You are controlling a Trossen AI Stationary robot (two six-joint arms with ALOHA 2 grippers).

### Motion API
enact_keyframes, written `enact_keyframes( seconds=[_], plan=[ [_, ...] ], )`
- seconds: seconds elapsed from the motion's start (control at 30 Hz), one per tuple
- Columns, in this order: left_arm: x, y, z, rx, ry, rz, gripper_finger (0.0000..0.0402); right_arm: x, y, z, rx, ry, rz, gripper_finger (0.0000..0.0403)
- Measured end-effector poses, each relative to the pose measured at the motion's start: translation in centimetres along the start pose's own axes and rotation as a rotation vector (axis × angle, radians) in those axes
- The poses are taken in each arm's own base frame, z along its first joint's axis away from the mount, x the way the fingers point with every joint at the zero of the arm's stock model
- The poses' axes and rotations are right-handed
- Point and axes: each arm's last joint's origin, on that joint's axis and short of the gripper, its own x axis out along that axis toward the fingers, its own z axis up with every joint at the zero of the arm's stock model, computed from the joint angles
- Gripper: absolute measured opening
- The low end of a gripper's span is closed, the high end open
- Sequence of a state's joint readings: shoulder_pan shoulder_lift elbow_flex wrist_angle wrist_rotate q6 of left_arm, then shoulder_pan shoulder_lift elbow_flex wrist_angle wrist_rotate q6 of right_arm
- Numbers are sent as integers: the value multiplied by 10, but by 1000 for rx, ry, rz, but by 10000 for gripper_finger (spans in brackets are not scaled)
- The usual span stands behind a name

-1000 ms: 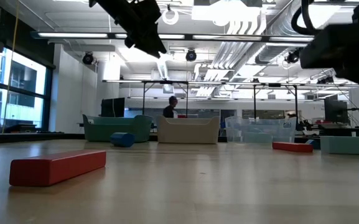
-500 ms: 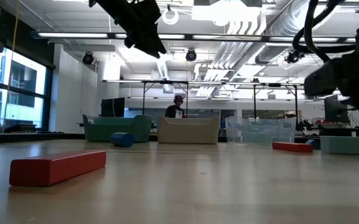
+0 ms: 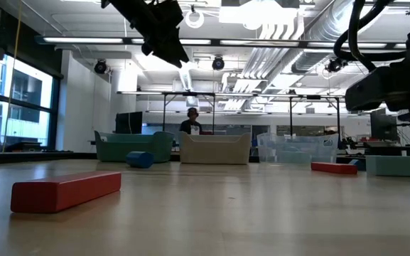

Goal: Sort & place blocks by color
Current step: Put the red block into the green bin

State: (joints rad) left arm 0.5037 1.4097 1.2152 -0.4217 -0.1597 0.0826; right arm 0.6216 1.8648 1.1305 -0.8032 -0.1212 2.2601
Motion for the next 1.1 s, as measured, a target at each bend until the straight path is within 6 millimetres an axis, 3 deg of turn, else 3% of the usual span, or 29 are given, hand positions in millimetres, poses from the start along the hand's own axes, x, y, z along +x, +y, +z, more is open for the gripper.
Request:
enact_keyframes(
  seconds=[0.07, 0.27, 0.57, 0.8, 1.1],
  plan=[
    [0, 0, 0, 0, 0, 0, 172, 0, 0, 0, -19, 7, -5, 107],
    [0, 0, 0, 0, 0, 0, 172, -5, 0, 0, -49, -13, 38, 107],
    [0, -3, 0, -84, -4, -121, 172, -47, 4, 13, -90, -156, 328, 107],
    [0, -5, 0, -198, 4, -200, 172, -85, 14, 44, -233, -257, 469, 107],
    [0, -5, 0, -279, 12, -209, 172, -122, 31, 102, -443, -392, 534, 107]
  ],
)
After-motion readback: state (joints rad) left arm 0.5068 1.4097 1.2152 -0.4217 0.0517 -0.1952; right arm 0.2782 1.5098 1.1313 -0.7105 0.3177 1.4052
